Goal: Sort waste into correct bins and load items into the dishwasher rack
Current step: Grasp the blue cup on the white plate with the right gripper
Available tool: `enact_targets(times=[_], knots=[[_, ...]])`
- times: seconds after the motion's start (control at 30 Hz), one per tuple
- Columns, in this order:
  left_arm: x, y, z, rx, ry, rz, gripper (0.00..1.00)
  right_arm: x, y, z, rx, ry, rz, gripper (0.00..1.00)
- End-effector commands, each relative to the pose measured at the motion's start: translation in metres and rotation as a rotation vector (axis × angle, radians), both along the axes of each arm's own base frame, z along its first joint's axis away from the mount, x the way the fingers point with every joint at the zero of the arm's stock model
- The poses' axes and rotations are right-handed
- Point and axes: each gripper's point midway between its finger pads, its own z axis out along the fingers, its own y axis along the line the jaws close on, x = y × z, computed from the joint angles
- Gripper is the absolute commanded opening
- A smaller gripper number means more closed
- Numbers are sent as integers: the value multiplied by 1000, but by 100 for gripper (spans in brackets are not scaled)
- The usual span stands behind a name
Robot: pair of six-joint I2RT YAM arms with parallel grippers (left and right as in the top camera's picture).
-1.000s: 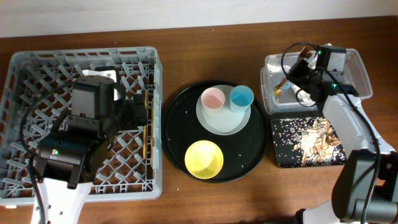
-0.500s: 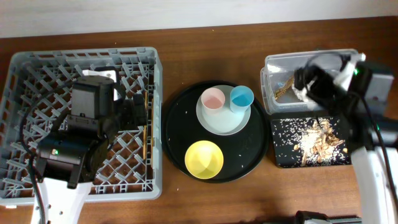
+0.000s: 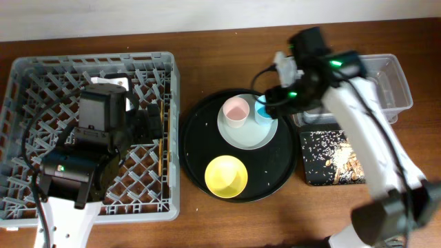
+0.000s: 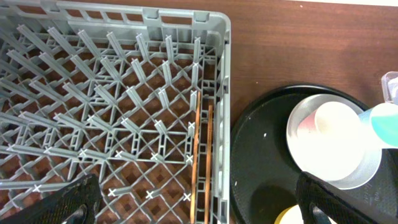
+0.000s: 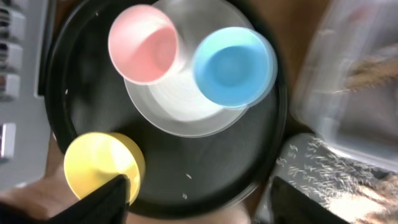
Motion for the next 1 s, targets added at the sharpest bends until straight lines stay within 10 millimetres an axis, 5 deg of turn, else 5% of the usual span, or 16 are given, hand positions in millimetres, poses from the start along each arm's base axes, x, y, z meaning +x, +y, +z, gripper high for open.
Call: enact_targets(times=[0.0,0.23,0.7,0.83,0.97], knots=[[0,2,6,-3,-17,12,100,15,23,-21,-6,-9,116,62],[0,2,6,-3,-17,12,100,31,31,-69,-101,22,250,22],[0,2,6,-3,-17,12,100,32,23,-138,-156,37,265,21],[0,2,6,-3,-17,12,99,37,24,-123,-156,16,262,6],[0,2,6,-3,-17,12,99,27,52,-53,25,-9,299,4]])
